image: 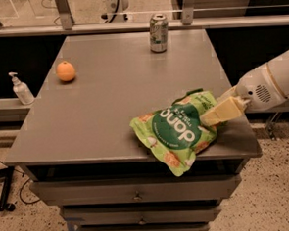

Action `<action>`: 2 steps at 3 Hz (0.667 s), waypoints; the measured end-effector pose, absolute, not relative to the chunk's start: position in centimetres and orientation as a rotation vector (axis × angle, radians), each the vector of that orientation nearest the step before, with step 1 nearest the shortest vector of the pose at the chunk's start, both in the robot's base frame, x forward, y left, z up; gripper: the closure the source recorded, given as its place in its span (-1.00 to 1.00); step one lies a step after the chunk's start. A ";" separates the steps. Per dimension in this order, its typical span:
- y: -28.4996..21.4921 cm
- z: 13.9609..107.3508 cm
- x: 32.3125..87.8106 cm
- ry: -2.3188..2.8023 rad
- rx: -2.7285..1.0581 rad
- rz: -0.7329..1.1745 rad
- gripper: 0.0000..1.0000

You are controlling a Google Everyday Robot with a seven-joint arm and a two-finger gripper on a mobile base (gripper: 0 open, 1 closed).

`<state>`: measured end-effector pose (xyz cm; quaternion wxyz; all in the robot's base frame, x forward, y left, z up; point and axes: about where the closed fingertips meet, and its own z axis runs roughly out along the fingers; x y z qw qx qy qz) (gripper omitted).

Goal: Move green rice chip bag near 7up can

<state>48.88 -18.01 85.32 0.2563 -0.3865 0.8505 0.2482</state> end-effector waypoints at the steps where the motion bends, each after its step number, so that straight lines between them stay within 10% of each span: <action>1: -19.4 87.1 49.3 2.282 -1.043 0.601 1.00; 2: -21.1 90.3 50.4 2.230 -1.027 0.499 1.00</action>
Offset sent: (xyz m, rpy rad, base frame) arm 0.0265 -0.0583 0.0868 -0.0930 -0.2520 -0.0971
